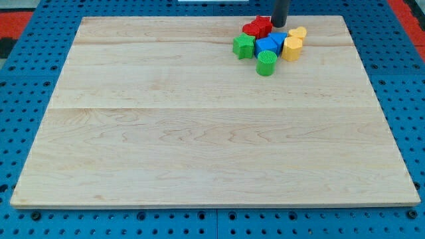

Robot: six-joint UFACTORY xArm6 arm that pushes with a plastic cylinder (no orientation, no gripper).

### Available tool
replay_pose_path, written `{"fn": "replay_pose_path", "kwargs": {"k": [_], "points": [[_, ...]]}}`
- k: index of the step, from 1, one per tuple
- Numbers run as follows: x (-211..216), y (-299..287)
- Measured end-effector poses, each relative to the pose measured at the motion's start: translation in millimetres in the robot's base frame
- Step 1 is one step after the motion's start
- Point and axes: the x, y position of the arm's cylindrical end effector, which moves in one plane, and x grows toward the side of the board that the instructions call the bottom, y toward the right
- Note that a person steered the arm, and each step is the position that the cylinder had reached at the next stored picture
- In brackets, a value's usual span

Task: Slide red star along with red circle and green star down a bit

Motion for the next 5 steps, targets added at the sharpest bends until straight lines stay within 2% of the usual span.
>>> {"fn": "replay_pose_path", "kwargs": {"k": [3, 5], "points": [[2, -6], [57, -46]]}}
